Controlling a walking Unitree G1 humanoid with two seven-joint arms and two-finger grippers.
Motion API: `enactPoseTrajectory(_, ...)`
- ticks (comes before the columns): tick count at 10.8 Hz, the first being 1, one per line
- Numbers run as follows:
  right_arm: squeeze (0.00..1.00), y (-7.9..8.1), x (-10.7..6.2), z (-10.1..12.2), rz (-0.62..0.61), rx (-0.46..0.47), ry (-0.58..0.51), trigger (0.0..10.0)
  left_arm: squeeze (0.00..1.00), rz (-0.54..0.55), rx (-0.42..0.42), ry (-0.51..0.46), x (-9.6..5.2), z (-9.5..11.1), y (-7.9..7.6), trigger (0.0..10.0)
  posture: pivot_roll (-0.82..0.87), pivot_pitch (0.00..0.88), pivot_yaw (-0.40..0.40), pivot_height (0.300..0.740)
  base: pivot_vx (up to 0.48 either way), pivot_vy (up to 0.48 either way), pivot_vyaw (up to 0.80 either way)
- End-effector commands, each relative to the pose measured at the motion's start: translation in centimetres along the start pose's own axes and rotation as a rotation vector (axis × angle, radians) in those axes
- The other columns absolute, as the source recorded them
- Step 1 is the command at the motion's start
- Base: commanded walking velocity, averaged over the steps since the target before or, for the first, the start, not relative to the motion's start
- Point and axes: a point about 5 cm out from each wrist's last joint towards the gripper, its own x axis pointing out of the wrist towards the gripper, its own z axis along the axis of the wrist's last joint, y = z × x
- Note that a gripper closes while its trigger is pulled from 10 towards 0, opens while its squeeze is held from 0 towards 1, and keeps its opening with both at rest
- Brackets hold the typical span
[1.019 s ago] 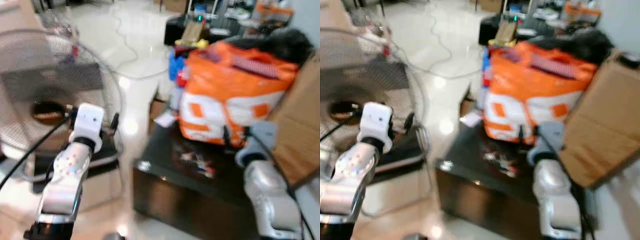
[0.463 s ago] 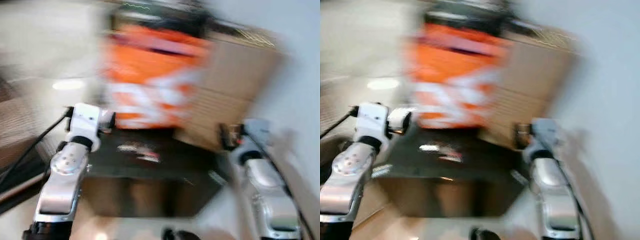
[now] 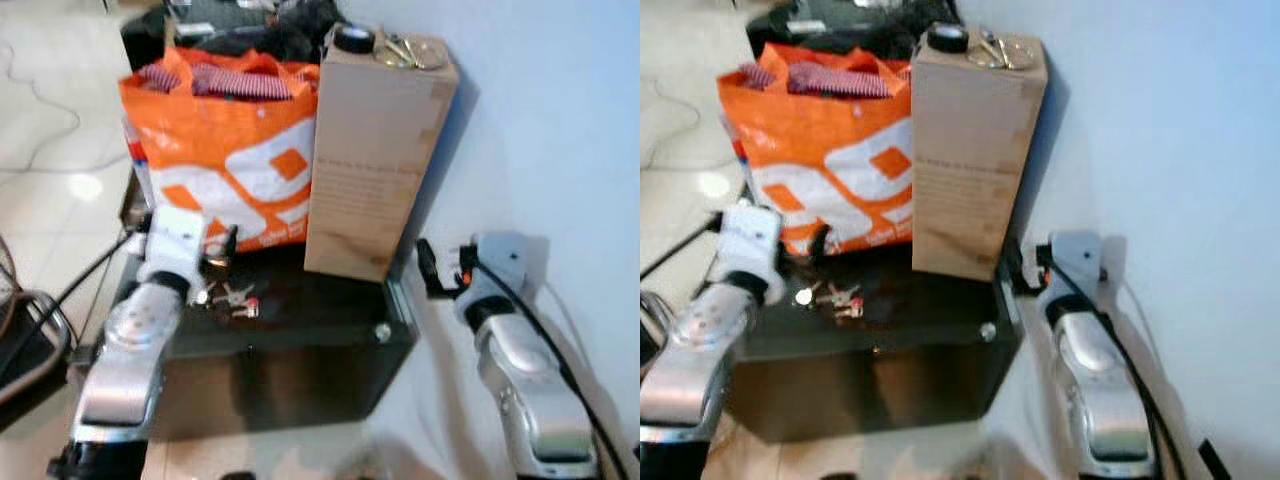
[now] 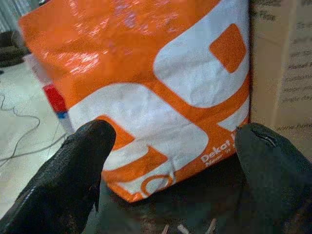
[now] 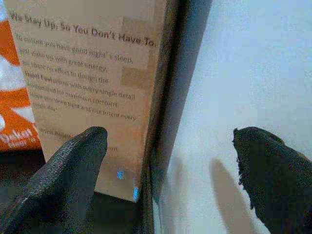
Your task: Hang keys on a hook
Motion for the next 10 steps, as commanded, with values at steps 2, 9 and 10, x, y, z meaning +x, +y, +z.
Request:
enactPoseTrajectory(2, 0.00, -0.08, 0.01, 0.19, 0.041, -0.008, -0.011, 10.0, 0.00, -0.002, -0.013, -0.029, -0.36, 0.44, 0.06, 10.0, 0.01, 0.000, -0.070, 0.740, 0.000, 0.000, 0.00)
enactPoseTrajectory(9, 0.00, -0.53, 0.44, 0.05, 0.020, 0.048, 0.009, 10.0, 0.00, 0.042, -0.025, -0.026, -0.71, 0.26, 0.53, 10.0, 0.02, 0.000, -0.090, 0.740, 0.000, 0.312, 0.00)
enactPoseTrajectory(10, 0.00, -0.33, 0.45, 0.03, 0.014, 0.046, 0.007, 10.0, 0.00, 0.048, -0.020, -0.019, -0.63, 0.25, 0.61, 10.0, 0.02, 0.000, -0.090, 0.740, 0.000, 0.000, 0.00)
